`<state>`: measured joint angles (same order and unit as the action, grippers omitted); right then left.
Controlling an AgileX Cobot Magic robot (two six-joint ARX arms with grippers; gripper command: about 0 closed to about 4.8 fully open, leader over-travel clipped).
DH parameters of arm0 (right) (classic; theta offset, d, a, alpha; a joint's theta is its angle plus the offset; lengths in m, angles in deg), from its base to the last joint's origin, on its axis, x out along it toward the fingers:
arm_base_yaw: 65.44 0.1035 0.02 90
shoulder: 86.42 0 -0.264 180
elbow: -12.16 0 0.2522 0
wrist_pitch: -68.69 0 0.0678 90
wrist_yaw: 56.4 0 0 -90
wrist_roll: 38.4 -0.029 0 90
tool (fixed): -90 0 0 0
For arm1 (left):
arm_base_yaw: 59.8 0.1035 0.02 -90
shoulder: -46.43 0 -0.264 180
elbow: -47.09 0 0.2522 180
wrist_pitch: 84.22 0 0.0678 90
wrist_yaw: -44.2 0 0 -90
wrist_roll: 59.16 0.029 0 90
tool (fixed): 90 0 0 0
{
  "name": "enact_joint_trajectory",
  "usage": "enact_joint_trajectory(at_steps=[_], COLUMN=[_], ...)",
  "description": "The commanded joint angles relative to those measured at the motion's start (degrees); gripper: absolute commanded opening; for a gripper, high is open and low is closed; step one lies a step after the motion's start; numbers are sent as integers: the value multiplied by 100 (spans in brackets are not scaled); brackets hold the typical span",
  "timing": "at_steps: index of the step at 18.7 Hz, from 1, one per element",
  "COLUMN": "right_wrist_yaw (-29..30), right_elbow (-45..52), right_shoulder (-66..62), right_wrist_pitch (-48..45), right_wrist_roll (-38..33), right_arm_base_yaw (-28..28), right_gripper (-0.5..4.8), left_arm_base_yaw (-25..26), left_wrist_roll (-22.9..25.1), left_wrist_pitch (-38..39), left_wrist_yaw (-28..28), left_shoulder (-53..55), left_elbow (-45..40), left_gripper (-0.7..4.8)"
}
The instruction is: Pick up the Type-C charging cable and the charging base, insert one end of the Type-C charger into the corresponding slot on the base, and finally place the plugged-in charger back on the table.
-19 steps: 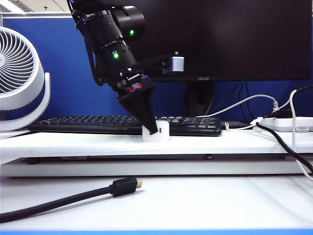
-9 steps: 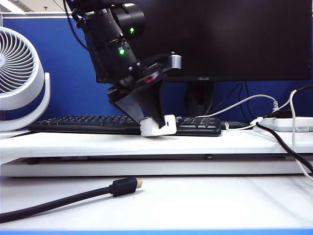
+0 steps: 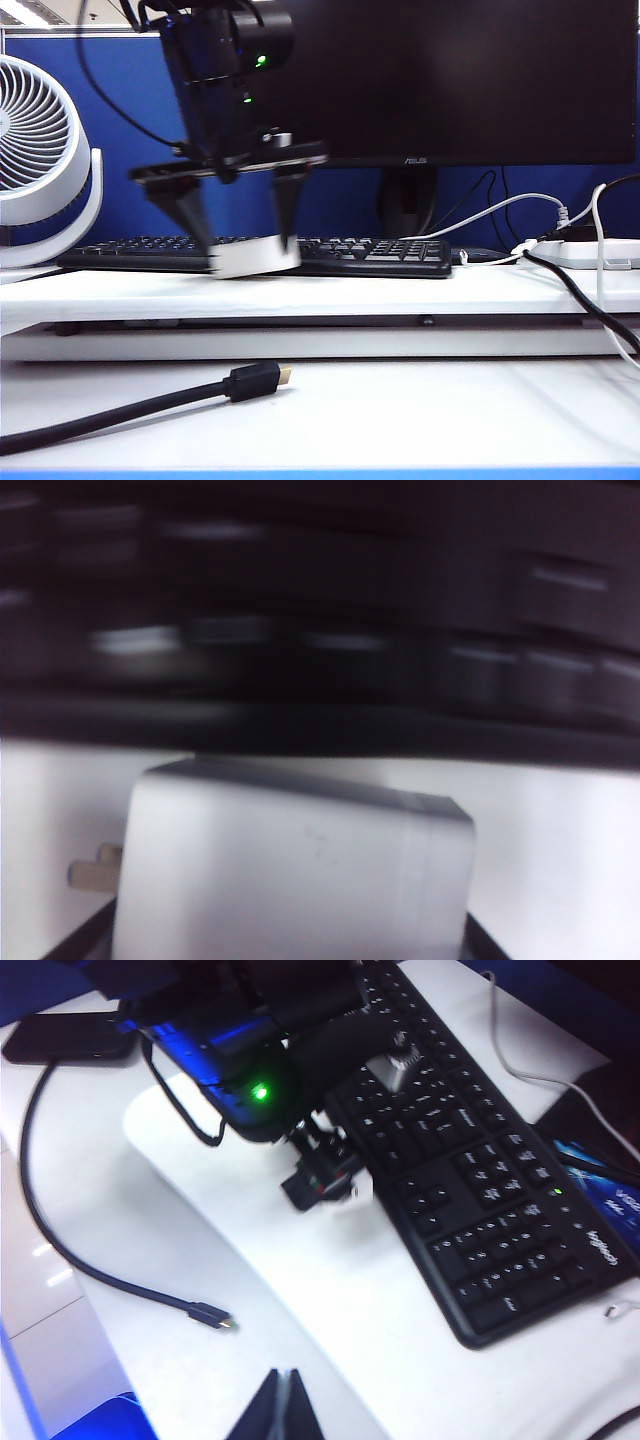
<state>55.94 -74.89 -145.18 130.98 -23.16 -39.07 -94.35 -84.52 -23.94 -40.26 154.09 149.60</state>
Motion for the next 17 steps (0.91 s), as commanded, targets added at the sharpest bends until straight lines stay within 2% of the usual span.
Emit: enact_joint_trajectory(at_steps=[1, 4, 5, 6, 7, 9, 12, 17], right_wrist_yaw=[94, 92, 94, 94, 94, 94, 101, 120], right_elbow=[-31, -31, -31, -31, -31, -31, -31, -31], right_shoulder=[15, 15, 15, 15, 15, 13, 15, 13], right_wrist_pitch=[-59, -61, -61, -61, -61, -61, -55, -57], right_wrist_roll=[-28, -26, -28, -28, -28, -28, -28, -28], right_arm_base_yaw=[7, 7, 7, 7, 7, 7, 7, 7], right_gripper=[-5, -5, -5, -5, -5, -5, -5, -5], left_arm_base_yaw=[-13, -11, -11, -11, -11, -9, -9, -9], left_wrist_roll=[-404, -417, -293, 118, 304, 634, 1921, 4758], left_wrist_pitch=[481, 533, 560, 542, 551, 610, 903, 1572], left_wrist_yaw=[-7, -337, -341, -343, -343, -341, -245, -17], left_shoulder=[9, 9, 9, 9, 9, 7, 7, 7], left_elbow=[-20, -20, -20, -20, -20, 7, 380, 1311], left_gripper=[367, 377, 387, 450, 479, 479, 479, 479])
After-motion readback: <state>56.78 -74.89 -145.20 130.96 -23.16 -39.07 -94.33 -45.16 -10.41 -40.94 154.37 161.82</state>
